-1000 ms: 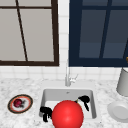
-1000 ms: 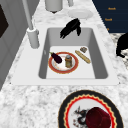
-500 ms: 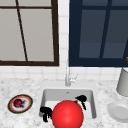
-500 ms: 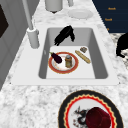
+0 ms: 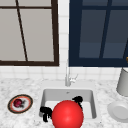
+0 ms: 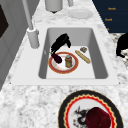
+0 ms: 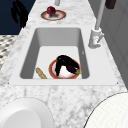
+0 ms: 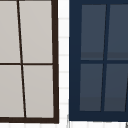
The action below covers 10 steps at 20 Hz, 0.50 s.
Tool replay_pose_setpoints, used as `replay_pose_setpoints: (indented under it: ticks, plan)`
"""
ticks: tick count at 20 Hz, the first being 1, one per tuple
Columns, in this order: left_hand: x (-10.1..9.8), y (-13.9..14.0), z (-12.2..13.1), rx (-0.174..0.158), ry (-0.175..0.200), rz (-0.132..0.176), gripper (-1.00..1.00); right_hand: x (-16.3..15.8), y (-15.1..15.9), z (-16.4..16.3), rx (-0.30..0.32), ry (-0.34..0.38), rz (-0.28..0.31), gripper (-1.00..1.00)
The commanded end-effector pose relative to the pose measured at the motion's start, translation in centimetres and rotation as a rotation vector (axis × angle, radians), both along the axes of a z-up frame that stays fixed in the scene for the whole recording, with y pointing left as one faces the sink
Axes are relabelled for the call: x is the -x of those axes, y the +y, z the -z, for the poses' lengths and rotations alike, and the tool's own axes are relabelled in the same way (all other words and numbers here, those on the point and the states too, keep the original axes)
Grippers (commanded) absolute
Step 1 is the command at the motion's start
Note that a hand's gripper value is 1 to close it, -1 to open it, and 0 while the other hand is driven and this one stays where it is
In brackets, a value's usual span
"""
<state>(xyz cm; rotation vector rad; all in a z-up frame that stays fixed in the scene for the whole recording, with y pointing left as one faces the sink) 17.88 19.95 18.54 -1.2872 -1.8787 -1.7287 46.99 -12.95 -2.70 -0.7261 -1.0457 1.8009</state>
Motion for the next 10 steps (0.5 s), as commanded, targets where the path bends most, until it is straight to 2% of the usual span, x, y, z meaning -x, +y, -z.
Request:
replay_pose_setpoints:
  ticks: [1,5,10]
  plan:
    - [0.0,0.0,0.0,0.000,0.000,0.000,0.00,-0.6,1.8,1.6,0.047,0.012,-0.023,-1.00]
    - [0.0,0.0,0.0,0.000,0.000,0.000,0.00,-2.2,2.1,3.4,0.010,0.019,-0.039,-1.00]
    - [0.0,0.0,0.0,0.000,0.000,0.000,0.00,-3.9,2.3,5.4,-0.016,0.019,-0.092,-1.00]
